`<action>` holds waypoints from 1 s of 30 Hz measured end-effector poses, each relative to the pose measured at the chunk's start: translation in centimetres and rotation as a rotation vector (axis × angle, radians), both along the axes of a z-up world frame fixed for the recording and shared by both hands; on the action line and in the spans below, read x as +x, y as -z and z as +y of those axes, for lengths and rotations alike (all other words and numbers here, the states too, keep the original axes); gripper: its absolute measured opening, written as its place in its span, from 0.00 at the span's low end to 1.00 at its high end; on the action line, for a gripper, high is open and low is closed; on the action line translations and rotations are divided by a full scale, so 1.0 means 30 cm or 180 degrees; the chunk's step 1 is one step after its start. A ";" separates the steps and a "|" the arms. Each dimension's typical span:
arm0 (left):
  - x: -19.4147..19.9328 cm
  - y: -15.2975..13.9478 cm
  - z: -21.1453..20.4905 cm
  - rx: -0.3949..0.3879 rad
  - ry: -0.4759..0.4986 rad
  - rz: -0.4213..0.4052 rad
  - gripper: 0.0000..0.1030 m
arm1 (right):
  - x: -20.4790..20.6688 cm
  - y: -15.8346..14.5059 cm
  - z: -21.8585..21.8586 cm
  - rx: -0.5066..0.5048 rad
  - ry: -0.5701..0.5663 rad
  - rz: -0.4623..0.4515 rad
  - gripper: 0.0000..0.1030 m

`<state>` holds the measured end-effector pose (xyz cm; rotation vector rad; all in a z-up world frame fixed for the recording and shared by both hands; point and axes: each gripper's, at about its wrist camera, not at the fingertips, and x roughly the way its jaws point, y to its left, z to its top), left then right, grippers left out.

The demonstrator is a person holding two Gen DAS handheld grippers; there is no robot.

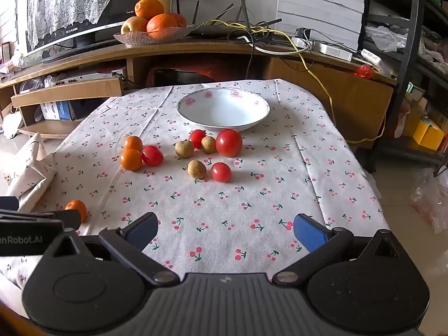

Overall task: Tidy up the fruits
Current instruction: 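Move the left tool toward the orange lying alone on the cloth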

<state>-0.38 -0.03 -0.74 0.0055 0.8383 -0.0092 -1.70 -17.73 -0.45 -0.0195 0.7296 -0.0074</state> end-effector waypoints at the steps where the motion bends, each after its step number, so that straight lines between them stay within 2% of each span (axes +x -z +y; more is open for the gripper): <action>1: 0.001 0.009 0.001 -0.0002 -0.0001 0.0011 1.00 | 0.001 0.001 0.001 0.0000 -0.0005 0.0005 1.00; 16: 0.003 0.024 0.036 -0.0003 -0.0049 0.0139 1.00 | 0.016 0.017 0.036 0.0053 -0.0181 0.0102 1.00; 23: 0.042 0.047 0.007 0.0036 0.0099 0.0165 0.99 | 0.032 0.023 0.018 0.0107 -0.0149 0.0158 1.00; 28: 0.087 0.072 -0.002 0.0046 0.0145 0.0218 0.97 | 0.045 0.033 0.002 0.0153 -0.0126 0.0218 1.00; 30: 0.105 0.081 0.003 0.0017 0.0136 0.0255 0.92 | 0.051 0.037 -0.001 0.0170 -0.0128 0.0238 1.00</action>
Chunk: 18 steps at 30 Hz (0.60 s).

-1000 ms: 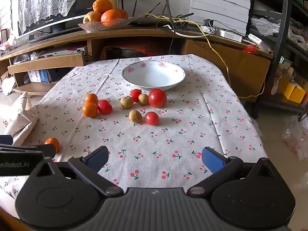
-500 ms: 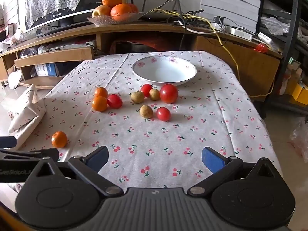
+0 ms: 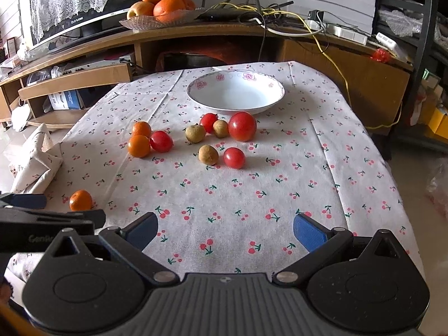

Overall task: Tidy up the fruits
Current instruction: 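Move the left tool toward the orange lying alone on the cloth, then close the left gripper on the orange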

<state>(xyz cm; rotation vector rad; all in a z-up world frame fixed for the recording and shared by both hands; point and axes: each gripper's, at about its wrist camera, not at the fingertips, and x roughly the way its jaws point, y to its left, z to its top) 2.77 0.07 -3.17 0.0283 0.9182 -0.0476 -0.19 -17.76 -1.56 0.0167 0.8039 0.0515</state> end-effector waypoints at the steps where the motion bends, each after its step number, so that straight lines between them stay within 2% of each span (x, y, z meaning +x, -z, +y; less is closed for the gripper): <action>1: 0.009 0.005 0.003 -0.0016 -0.0012 0.0017 0.90 | 0.004 0.003 -0.002 0.0011 -0.0003 0.0018 1.00; 4: 0.027 0.022 0.012 -0.0077 -0.0017 0.0094 0.82 | 0.012 0.013 -0.005 0.0037 -0.0020 0.0060 1.00; 6: 0.037 0.031 0.018 -0.0125 -0.0021 0.0149 0.73 | 0.019 0.021 -0.008 0.0047 -0.0031 0.0092 1.00; 8: 0.046 0.043 0.027 -0.0188 -0.0036 0.0212 0.66 | 0.027 0.027 -0.013 0.0086 -0.0046 0.0134 0.97; 13: 0.060 0.045 0.029 -0.0181 -0.0065 0.0196 0.62 | 0.040 0.035 -0.018 0.0171 -0.0106 0.0179 0.87; 14: 0.061 0.044 0.027 -0.0176 -0.0053 0.0186 0.59 | 0.041 0.036 -0.017 0.0176 -0.0128 0.0185 0.82; 18: 0.060 0.044 0.008 -0.0071 0.0020 0.0173 0.51 | 0.047 0.045 -0.022 0.0213 -0.0146 0.0235 0.76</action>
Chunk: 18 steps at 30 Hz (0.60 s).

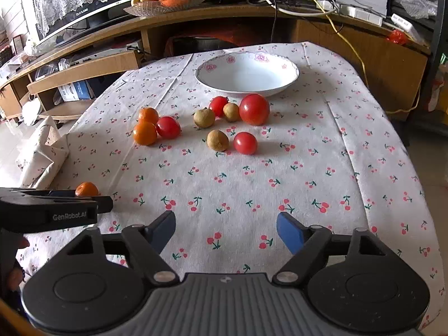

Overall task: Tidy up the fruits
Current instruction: 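Close the left gripper on the orange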

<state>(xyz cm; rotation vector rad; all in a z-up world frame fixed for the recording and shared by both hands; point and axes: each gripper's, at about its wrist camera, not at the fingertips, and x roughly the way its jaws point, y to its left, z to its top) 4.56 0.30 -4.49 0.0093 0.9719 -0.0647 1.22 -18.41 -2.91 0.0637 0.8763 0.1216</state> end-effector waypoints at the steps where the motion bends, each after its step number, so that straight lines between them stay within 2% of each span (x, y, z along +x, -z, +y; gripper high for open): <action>1: -0.002 0.000 -0.003 -0.0001 0.0025 -0.0004 0.49 | 0.001 0.000 -0.005 0.0021 0.0006 0.0011 0.76; 5: 0.000 -0.005 -0.017 -0.0145 0.0137 -0.0016 0.39 | 0.003 -0.005 -0.020 0.0104 0.0008 0.0018 0.71; 11: 0.011 0.002 -0.050 -0.0012 0.0178 -0.0040 0.39 | 0.005 0.000 -0.036 0.0159 0.0037 0.0058 0.71; 18: 0.013 -0.001 -0.085 -0.0018 0.0340 0.0022 0.39 | 0.035 -0.013 -0.079 0.0135 0.0145 0.0021 0.71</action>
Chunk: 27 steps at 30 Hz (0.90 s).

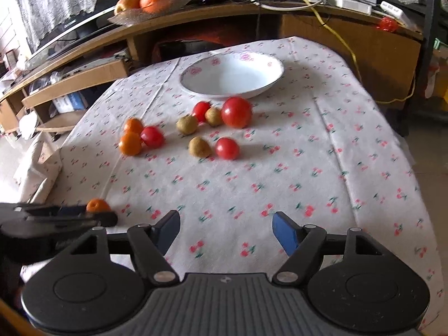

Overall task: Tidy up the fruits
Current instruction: 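Close the left gripper on the orange, then grasp a red tomato with the right gripper while the left gripper holds the orange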

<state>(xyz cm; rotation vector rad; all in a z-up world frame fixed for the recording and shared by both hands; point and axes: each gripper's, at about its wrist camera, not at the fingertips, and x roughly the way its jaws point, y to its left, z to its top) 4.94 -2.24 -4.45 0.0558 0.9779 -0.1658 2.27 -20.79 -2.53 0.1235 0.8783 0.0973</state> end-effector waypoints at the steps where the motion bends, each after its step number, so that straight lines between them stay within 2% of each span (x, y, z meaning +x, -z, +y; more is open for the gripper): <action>1: 0.002 -0.003 -0.007 0.0004 0.0023 0.0014 0.39 | 0.011 -0.005 -0.009 -0.0014 0.0026 -0.0025 0.71; 5: 0.021 -0.012 -0.046 -0.0055 0.0198 -0.0025 0.38 | 0.059 -0.016 -0.023 -0.0109 0.0048 -0.0131 0.71; 11: 0.071 -0.009 -0.061 -0.0261 0.0268 -0.0039 0.38 | 0.175 0.016 0.003 -0.0334 -0.0240 -0.0173 0.71; 14: 0.089 0.004 -0.049 -0.0352 0.0245 0.0033 0.38 | 0.229 0.041 0.019 -0.0456 -0.0370 -0.0183 0.71; 17: 0.100 0.009 -0.046 -0.0376 0.0248 0.0029 0.39 | 0.271 0.069 0.021 -0.0559 -0.0512 -0.0175 0.70; 18: 0.102 0.010 -0.046 -0.0379 0.0250 0.0030 0.39 | 0.283 0.078 0.020 -0.0575 -0.0550 -0.0156 0.69; 20: 0.108 0.011 -0.046 -0.0396 0.0237 0.0035 0.39 | 0.308 0.098 0.016 -0.0578 -0.0600 -0.0072 0.59; 22: 0.114 0.012 -0.049 -0.0396 0.0239 0.0034 0.39 | 0.323 0.108 0.010 -0.0501 -0.0605 -0.0063 0.58; 25: 0.117 0.016 -0.053 -0.0370 0.0247 0.0011 0.40 | 0.341 0.109 0.025 -0.0542 -0.0697 -0.0091 0.49; 27: 0.114 0.020 -0.057 -0.0336 0.0273 -0.0021 0.41 | 0.345 0.110 0.032 -0.0533 -0.0716 -0.0095 0.47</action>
